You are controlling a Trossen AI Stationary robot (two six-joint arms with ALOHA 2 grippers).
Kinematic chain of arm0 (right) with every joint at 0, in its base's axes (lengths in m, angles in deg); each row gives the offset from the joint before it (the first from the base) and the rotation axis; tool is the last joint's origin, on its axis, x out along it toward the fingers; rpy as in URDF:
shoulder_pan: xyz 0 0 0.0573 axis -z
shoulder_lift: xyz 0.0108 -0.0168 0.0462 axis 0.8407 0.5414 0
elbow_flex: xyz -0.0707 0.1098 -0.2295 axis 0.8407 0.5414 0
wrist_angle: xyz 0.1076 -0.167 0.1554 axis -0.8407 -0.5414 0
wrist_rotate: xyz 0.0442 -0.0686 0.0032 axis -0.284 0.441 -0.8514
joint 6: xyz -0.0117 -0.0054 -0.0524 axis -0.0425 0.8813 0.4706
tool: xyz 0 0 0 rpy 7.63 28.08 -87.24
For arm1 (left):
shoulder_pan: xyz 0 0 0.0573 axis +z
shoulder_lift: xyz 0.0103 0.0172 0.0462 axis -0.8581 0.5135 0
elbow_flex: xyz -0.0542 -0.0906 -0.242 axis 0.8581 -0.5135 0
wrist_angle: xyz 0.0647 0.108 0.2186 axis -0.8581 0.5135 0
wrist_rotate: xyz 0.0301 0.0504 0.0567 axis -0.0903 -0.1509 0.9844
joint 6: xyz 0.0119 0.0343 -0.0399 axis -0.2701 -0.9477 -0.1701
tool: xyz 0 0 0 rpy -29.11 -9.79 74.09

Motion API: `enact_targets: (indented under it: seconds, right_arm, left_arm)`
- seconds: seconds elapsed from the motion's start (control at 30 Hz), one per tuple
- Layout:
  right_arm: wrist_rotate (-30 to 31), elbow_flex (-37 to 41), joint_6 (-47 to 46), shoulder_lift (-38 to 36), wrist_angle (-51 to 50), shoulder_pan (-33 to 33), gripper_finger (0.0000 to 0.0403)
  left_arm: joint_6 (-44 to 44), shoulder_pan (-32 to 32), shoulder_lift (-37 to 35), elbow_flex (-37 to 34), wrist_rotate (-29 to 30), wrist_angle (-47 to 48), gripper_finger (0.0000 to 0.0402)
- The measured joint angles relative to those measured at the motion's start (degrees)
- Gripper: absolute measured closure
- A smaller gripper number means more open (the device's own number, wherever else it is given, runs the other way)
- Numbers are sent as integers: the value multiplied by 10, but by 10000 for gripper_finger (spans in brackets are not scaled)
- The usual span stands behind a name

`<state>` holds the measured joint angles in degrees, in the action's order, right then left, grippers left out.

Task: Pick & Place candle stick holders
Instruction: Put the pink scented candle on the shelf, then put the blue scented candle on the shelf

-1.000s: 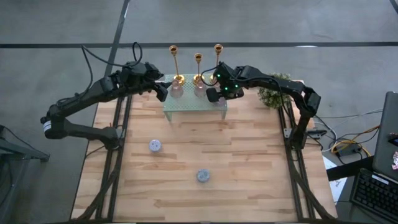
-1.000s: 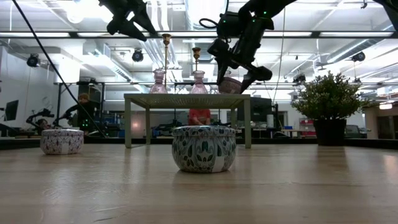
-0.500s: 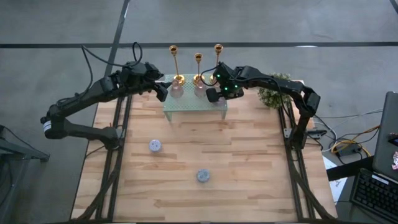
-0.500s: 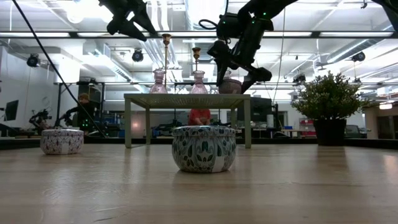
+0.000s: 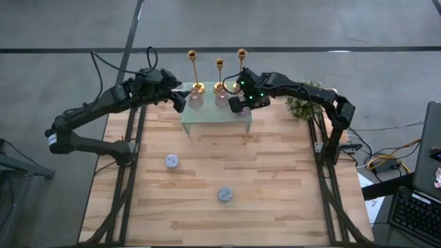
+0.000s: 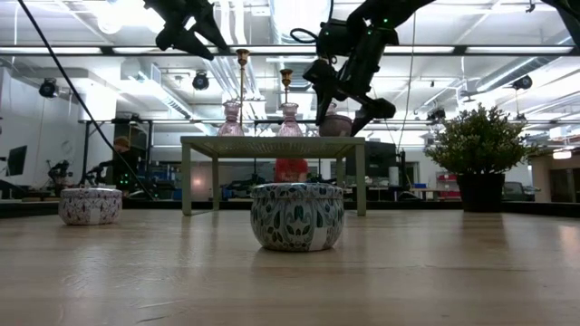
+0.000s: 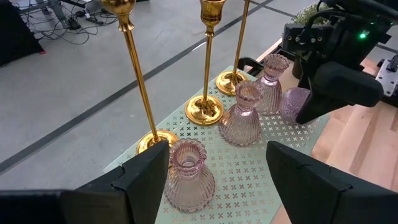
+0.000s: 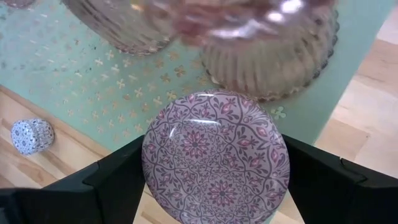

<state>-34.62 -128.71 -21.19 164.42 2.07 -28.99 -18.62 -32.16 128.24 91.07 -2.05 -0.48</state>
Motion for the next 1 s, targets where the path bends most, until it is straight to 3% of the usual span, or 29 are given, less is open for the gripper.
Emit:
enact_targets:
  seconds: [0.6,1.0]
  right_arm:
    - [-7,-28,50,-1,2,0,43]
    - [-7,-28,46,-6,-48,7,50]
  left_arm:
    - [0,0,0,0,0,0,129]
    - [0,0,-1,0,0,5,129]
